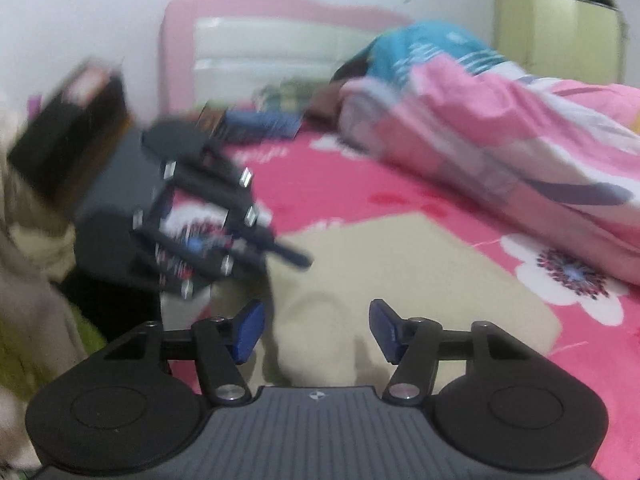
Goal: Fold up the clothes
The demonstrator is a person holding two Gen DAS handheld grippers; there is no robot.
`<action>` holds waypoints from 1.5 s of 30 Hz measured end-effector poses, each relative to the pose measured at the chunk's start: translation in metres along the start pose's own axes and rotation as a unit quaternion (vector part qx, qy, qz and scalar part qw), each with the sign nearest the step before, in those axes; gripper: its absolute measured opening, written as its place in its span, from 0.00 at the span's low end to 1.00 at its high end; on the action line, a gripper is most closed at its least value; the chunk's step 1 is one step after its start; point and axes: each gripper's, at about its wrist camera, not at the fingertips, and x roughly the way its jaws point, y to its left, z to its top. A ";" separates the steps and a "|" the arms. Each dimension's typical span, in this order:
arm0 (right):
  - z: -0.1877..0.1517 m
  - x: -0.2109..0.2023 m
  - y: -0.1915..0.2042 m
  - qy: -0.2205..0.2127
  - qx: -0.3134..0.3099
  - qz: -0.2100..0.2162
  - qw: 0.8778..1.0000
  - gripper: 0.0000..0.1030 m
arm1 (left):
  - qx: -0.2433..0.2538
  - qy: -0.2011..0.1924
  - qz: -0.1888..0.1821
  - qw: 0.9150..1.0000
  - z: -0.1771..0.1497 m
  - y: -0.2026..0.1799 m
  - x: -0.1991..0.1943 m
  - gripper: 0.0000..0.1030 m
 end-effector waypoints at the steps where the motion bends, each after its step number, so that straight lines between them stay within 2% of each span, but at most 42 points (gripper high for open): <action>1: -0.001 0.002 0.001 0.004 -0.003 -0.002 1.000 0.54 | 0.000 -0.001 0.000 1.000 0.000 0.000 0.000 0.08; 3: -0.002 0.006 0.004 0.013 -0.009 -0.006 1.000 0.51 | 0.001 -0.002 0.001 1.000 0.001 0.000 0.000 0.08; 11: -0.007 0.021 0.014 0.040 -0.032 -0.031 0.998 0.25 | -0.011 -0.010 0.003 1.000 -0.001 0.003 -0.004 0.08; 13: -0.009 0.021 0.018 0.040 -0.037 -0.047 0.997 0.21 | -0.014 -0.009 0.002 1.000 -0.002 0.004 -0.004 0.08; 16: -0.011 0.021 0.022 0.036 -0.041 -0.060 0.997 0.20 | -0.008 -0.005 0.002 1.000 -0.002 0.002 -0.003 0.08; 20: -0.011 0.020 0.024 0.035 -0.042 -0.064 0.996 0.20 | -0.003 -0.002 0.008 1.000 -0.002 0.001 -0.002 0.08; 22: -0.008 0.016 0.026 0.032 -0.046 -0.062 0.996 0.23 | 0.000 0.000 0.012 1.000 -0.003 0.001 -0.001 0.08; 23: -0.006 0.011 0.027 0.025 -0.050 -0.055 0.997 0.28 | 0.002 0.001 0.013 1.000 -0.003 0.000 0.000 0.08; 26: -0.002 -0.015 0.021 -0.026 -0.035 -0.009 0.999 0.44 | 0.006 0.003 0.016 1.000 -0.003 -0.001 0.000 0.08; 28: 0.002 -0.031 0.007 -0.069 0.001 0.023 0.997 0.45 | 0.007 0.002 0.016 1.000 -0.004 -0.001 0.000 0.08; 30: 0.001 -0.037 -0.012 -0.093 0.052 0.024 0.994 0.45 | 0.007 0.002 0.017 1.000 -0.004 -0.001 -0.001 0.08; 33: -0.004 -0.024 -0.026 -0.065 0.072 0.000 0.995 0.44 | 0.008 0.002 0.017 1.000 -0.005 -0.001 -0.002 0.08; 37: -0.011 0.003 -0.022 -0.009 0.042 0.012 0.999 0.44 | 0.009 0.005 0.015 1.000 -0.005 -0.003 -0.002 0.08; 42: -0.007 0.009 -0.012 0.005 0.002 0.025 1.000 0.43 | 0.007 0.005 0.014 1.000 -0.005 -0.002 -0.002 0.08; 45: -0.005 0.013 -0.007 0.017 -0.017 0.026 0.999 0.38 | 0.007 0.007 0.013 1.000 -0.006 -0.001 -0.002 0.08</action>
